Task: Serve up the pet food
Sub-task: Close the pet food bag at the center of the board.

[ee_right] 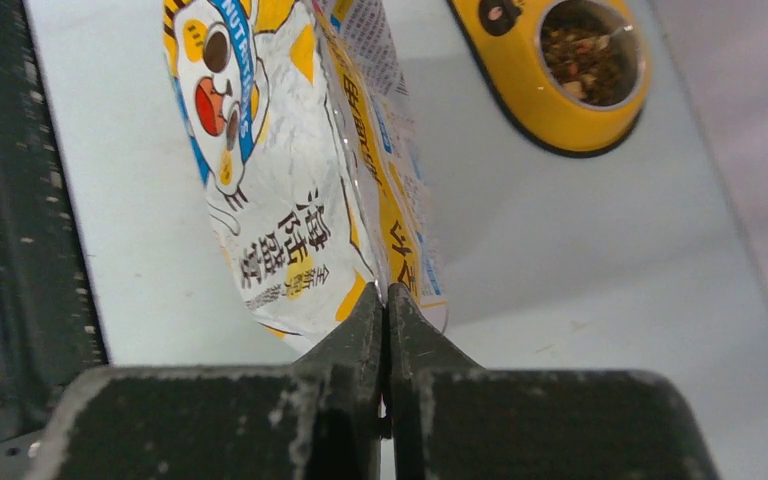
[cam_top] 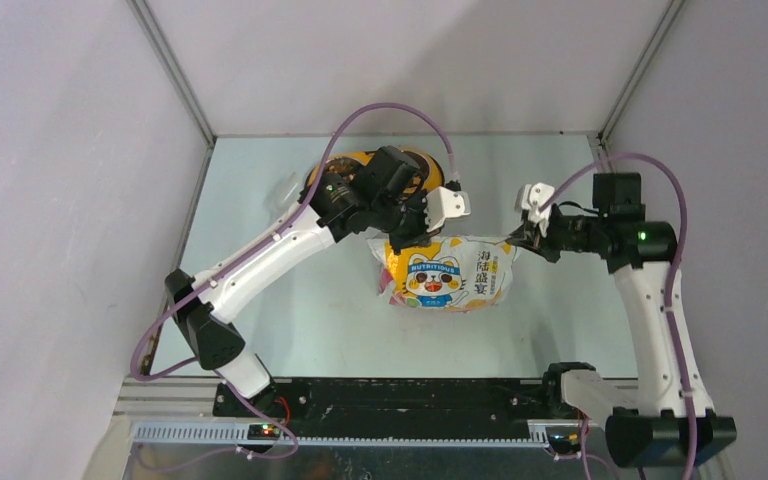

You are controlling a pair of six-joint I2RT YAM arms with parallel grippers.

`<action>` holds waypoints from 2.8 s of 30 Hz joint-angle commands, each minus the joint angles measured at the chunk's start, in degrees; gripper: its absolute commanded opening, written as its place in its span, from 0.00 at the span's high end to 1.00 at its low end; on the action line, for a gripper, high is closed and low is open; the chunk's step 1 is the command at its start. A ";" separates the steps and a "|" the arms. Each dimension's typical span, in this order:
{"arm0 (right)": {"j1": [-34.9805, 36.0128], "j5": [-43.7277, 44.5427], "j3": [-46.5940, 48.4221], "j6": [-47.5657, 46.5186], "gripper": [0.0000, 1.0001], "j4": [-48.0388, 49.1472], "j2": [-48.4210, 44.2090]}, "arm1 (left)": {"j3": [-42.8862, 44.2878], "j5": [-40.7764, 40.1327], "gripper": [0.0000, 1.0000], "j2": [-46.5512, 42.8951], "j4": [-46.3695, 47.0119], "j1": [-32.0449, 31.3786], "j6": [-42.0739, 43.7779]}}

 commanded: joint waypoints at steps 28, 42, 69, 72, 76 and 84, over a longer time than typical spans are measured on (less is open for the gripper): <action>-3.23 3.29 7.50 -4.27 0.88 -8.74 5.80 | 1.61 -0.37 1.00 -4.81 2.39 0.73 -0.17; -3.30 -1.64 8.77 0.19 0.64 -6.37 5.66 | 8.81 4.00 0.07 -0.65 1.39 0.61 -0.66; -9.71 17.14 2.40 12.01 0.36 12.32 -10.16 | 18.13 -7.53 0.27 12.49 5.80 -12.65 1.85; -9.88 19.79 1.86 14.03 0.36 14.76 -9.76 | 17.67 -8.82 0.33 12.86 6.54 -12.90 2.12; -10.30 23.41 1.49 15.80 0.36 16.60 -9.18 | 17.30 -9.93 0.37 12.89 7.05 -13.13 2.11; -11.84 25.49 1.11 17.37 0.36 18.70 -9.21 | 16.35 -10.88 0.49 13.67 7.28 -13.95 2.70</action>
